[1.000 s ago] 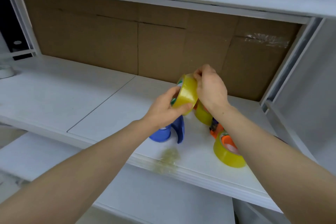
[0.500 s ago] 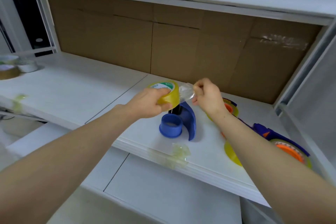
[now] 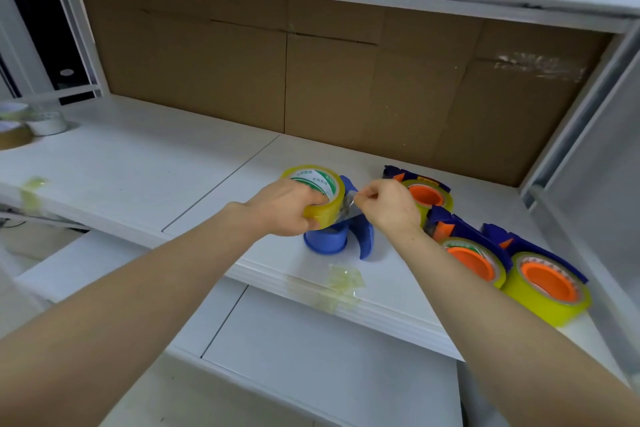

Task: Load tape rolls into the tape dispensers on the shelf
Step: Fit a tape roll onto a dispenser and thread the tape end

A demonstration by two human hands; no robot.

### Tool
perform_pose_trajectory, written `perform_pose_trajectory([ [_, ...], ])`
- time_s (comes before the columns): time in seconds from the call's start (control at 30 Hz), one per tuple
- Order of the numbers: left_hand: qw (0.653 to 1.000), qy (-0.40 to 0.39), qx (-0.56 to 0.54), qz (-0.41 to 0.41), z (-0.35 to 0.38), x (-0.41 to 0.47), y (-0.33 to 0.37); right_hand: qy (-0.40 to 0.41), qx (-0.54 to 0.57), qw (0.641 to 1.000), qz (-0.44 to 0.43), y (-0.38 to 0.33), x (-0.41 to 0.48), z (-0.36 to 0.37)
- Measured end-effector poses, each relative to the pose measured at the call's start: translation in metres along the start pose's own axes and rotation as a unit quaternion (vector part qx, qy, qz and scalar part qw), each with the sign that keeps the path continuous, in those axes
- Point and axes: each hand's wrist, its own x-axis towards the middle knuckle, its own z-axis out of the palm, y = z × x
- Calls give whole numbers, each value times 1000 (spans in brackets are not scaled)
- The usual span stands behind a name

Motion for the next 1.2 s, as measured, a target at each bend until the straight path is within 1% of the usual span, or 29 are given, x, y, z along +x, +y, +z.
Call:
perform_pose_trajectory([
  [0.07, 1000, -14, 1, 9, 4, 1, 2, -11, -22, 1000, 0, 5, -3, -1],
  [0.17, 999, -38, -4, 13, 12, 4, 4, -9, -26, 1000, 4, 13, -7, 3],
  [0.37, 998, -55, -22, 37, 13, 9, 9, -3, 3, 1000, 16, 23, -14, 9],
  [0.53, 995, -95, -24, 26, 8, 14, 10, -26, 24, 998, 52, 23, -17, 9],
  [0.67, 994, -104, -33, 25, 10, 18, 11, -39, 58, 995, 69, 22, -20, 6],
  [0.97, 991, -127, -34, 13, 26, 21, 14, -52, 86, 993, 58, 21, -25, 6],
  [1.03, 991, -126, -32, 21, 27, 20, 14, -47, 51, 997, 35, 21, -27, 7],
  [1.1, 991, -126, -38, 28, 31, 18, 14, -31, -26, 999, -7, 18, -30, 7],
  [1.2, 991, -122, -46, 28, 34, 14, 16, -7, -158, 983, -90, 12, -31, 8],
])
